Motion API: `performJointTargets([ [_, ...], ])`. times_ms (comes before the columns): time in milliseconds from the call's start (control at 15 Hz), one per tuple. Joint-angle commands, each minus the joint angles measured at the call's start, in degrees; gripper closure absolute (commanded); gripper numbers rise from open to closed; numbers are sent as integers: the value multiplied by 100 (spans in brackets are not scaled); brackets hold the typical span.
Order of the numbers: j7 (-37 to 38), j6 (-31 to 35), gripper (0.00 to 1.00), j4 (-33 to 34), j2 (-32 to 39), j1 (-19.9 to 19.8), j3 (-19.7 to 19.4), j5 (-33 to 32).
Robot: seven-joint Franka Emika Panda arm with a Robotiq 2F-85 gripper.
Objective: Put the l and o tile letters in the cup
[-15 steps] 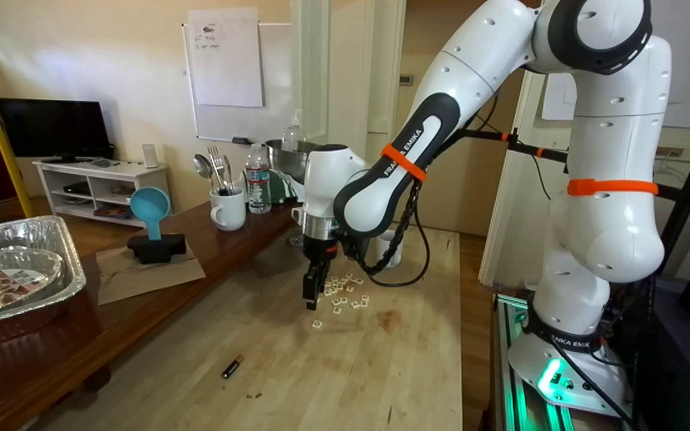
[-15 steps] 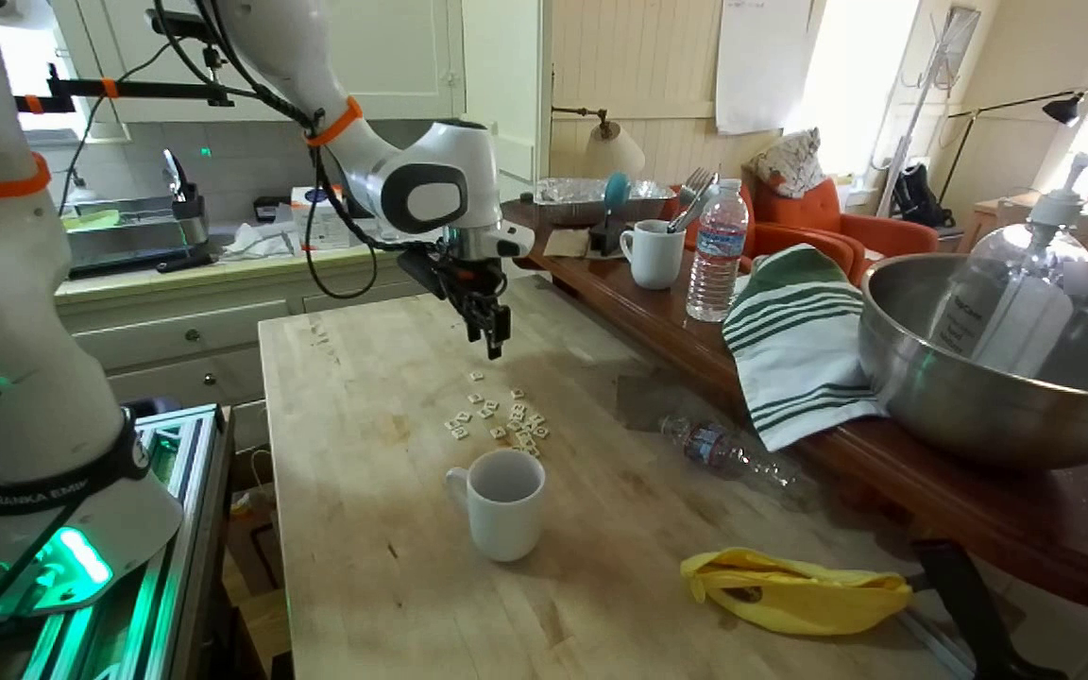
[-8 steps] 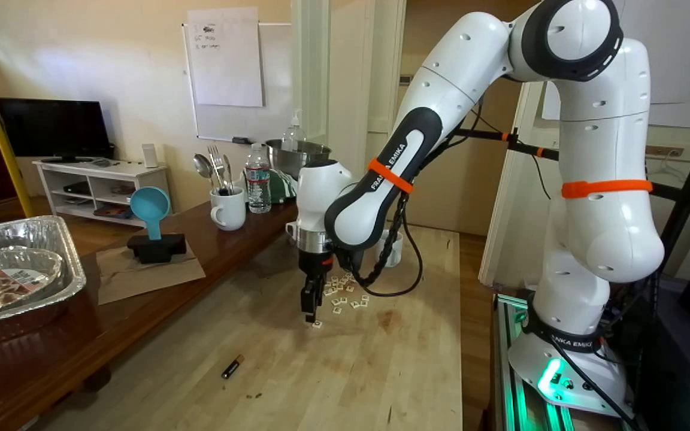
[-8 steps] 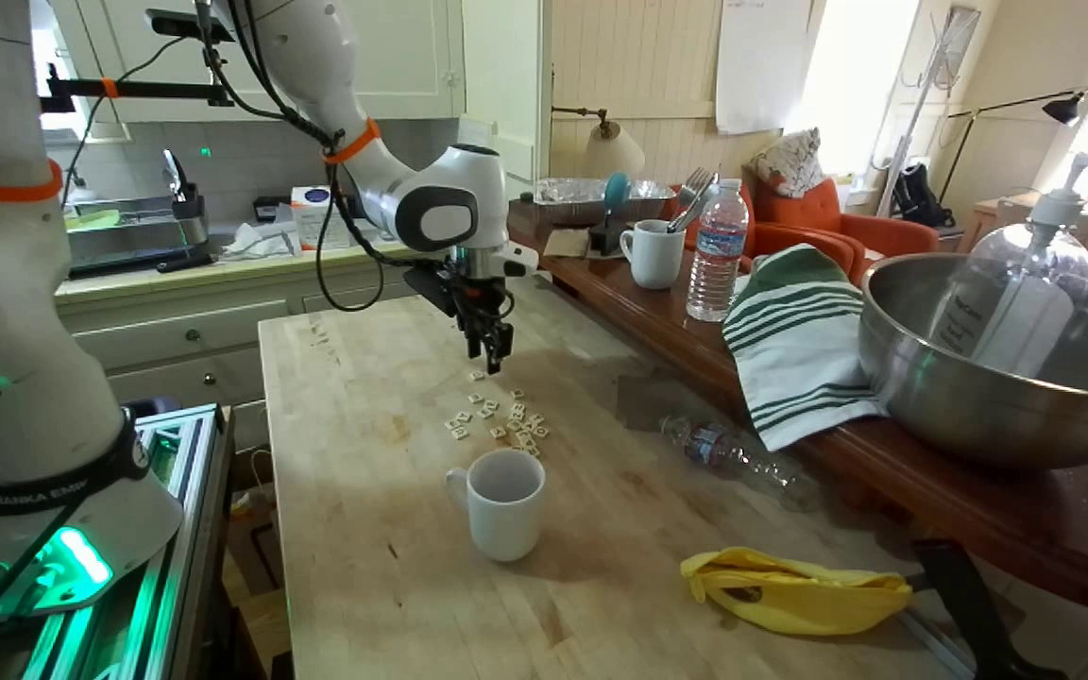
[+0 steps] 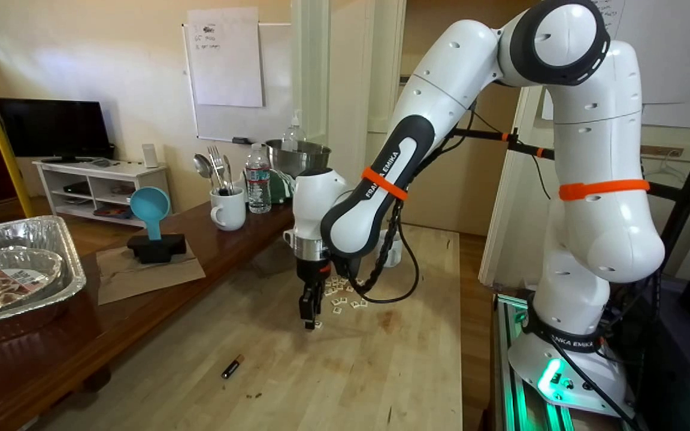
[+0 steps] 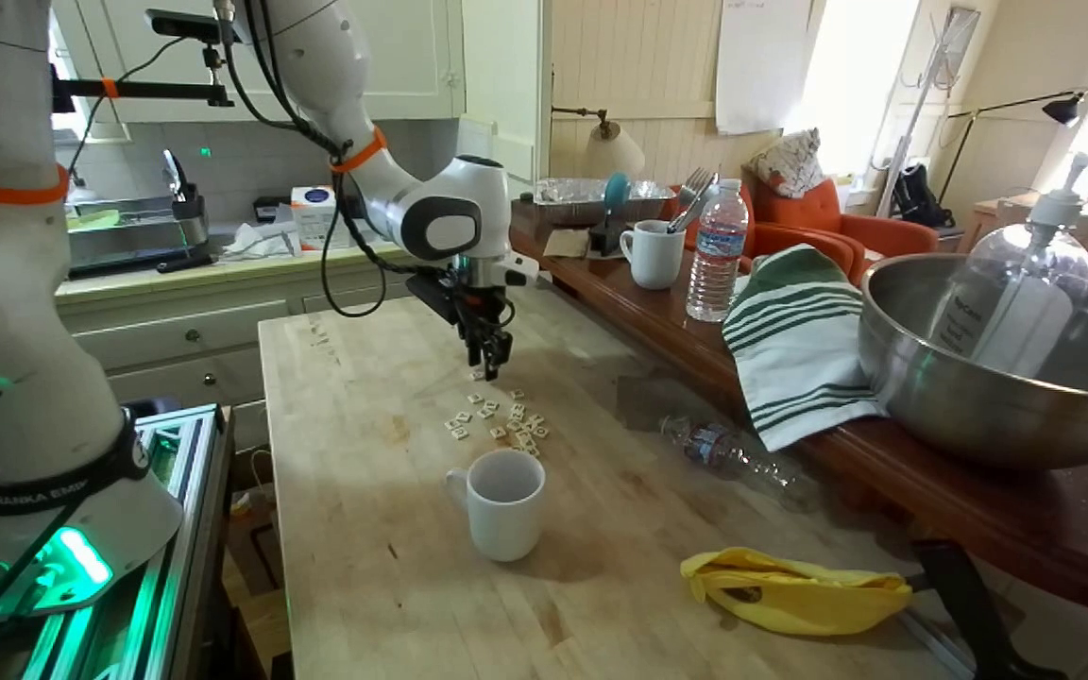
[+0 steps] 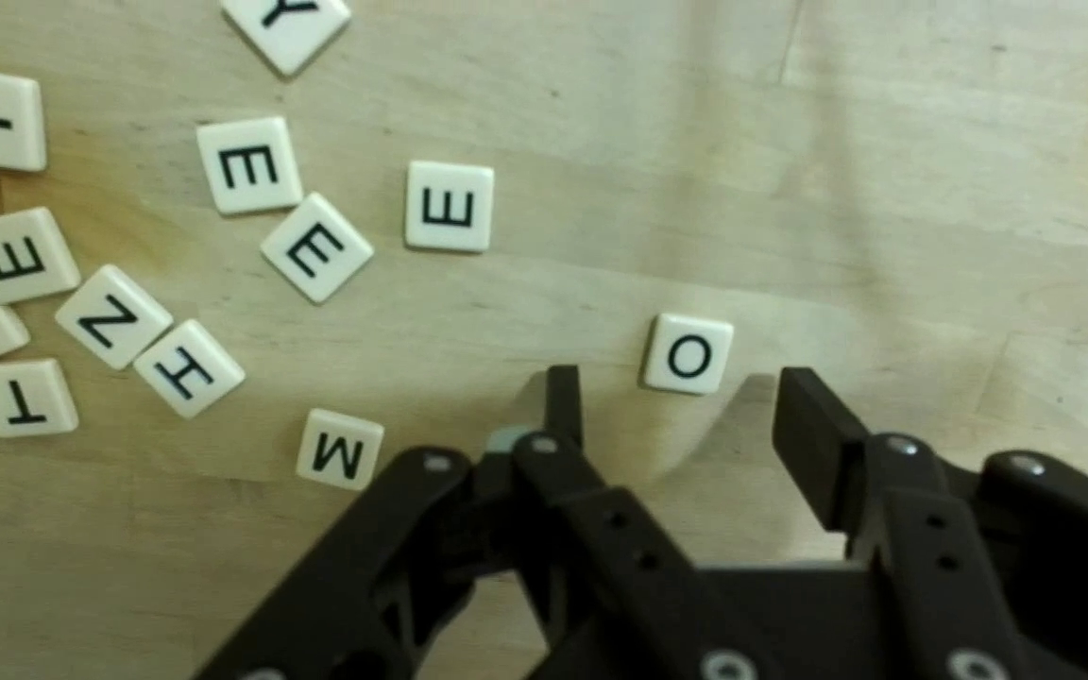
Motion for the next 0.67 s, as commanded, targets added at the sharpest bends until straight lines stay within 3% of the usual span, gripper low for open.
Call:
performJointTargets([
  [0, 259, -95, 47, 121, 138, 148, -89, -147],
  [400, 577, -118, 56, 129, 177, 283, -192, -350],
  [533, 668, -124, 66, 131, 183, 312, -220, -428],
  [600, 691, -118, 85, 133, 181, 321, -232, -469],
])
